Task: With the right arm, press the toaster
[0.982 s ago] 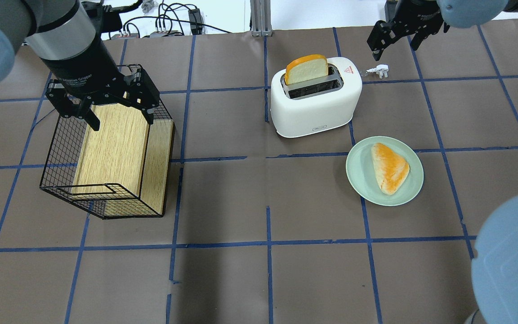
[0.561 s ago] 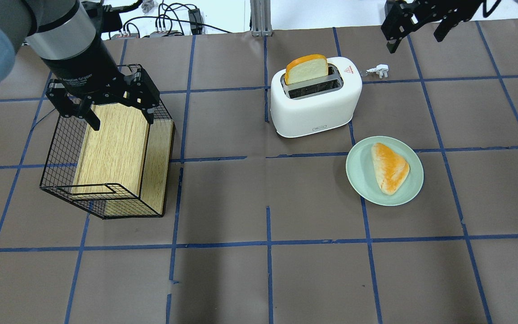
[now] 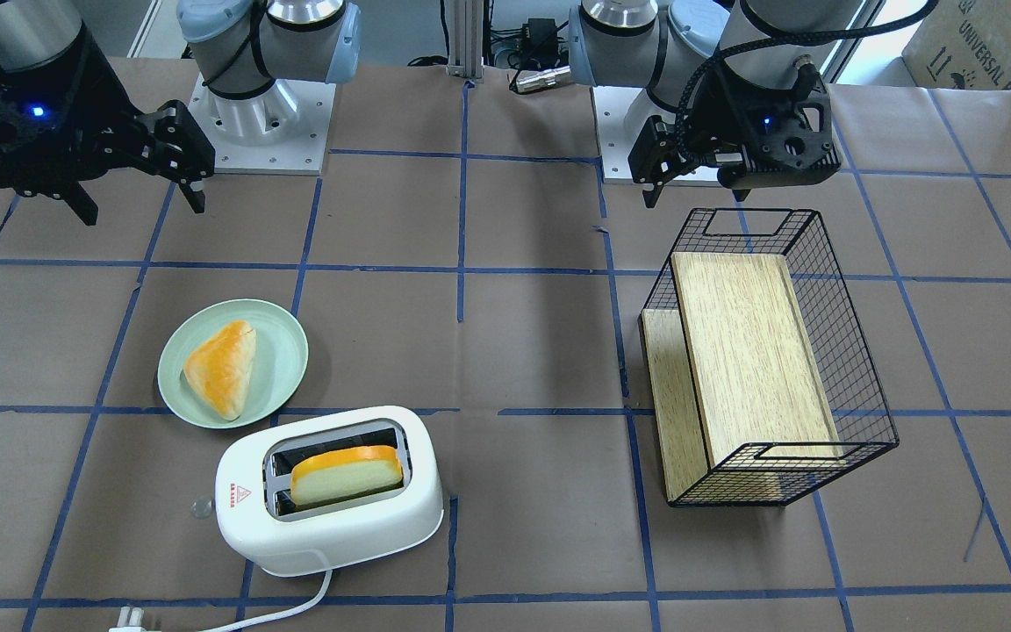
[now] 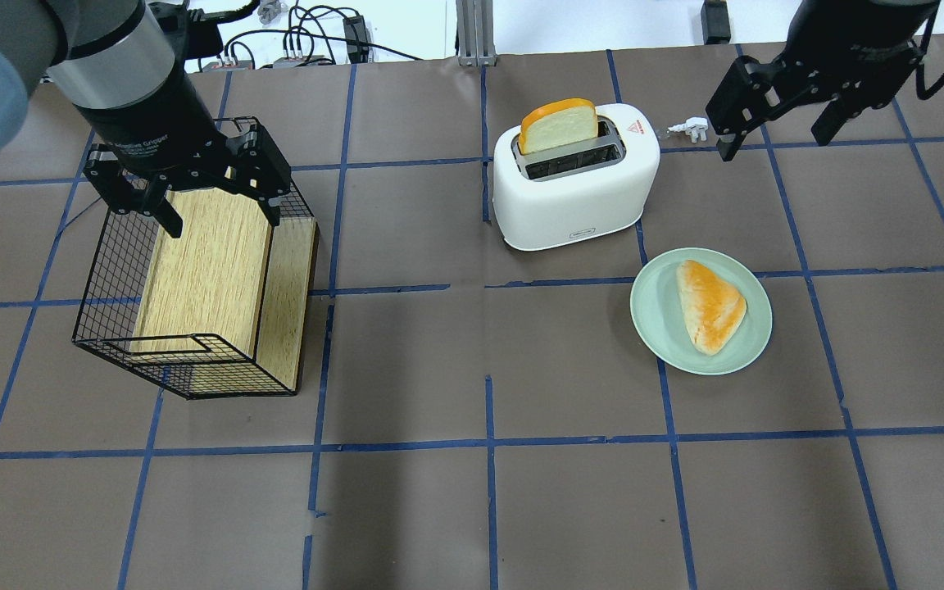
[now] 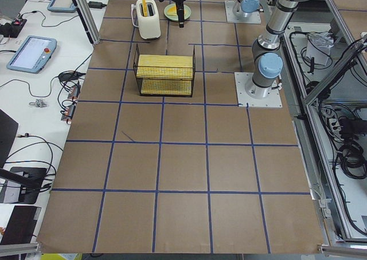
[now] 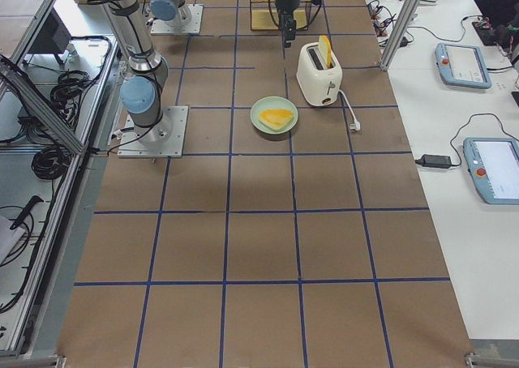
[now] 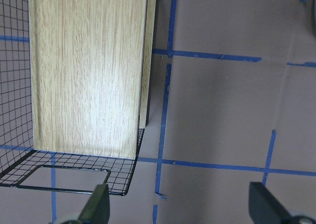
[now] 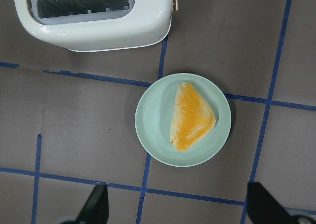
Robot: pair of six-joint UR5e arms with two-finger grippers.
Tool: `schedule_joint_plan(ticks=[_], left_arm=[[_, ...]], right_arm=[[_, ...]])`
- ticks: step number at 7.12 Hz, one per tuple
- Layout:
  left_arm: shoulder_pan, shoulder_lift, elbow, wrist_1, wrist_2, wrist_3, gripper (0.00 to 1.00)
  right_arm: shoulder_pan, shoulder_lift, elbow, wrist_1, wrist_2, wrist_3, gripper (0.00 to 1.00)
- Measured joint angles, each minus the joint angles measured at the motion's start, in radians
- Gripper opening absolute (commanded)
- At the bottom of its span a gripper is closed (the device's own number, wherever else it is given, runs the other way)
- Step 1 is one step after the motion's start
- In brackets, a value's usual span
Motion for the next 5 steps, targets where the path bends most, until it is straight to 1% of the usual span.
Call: schedule_joint_plan(ticks=[1, 2, 5], left_arm=[[0.000, 0.000, 0.000, 0.000, 0.000, 0.000, 1.00], [0.000, 0.000, 0.000, -0.001, 0.000, 0.000, 1.00], [0.000, 0.000, 0.000, 0.000, 0.000, 0.000, 1.00]], right_arm=[[0.000, -0.033, 0.053, -0.041, -0.005, 0.000, 1.00], [0.000, -0.047, 0.076, -0.060, -0.008, 0.001, 1.00], [0.000, -0.057, 0.087, -0.068, -0.010, 0.002, 1.00]])
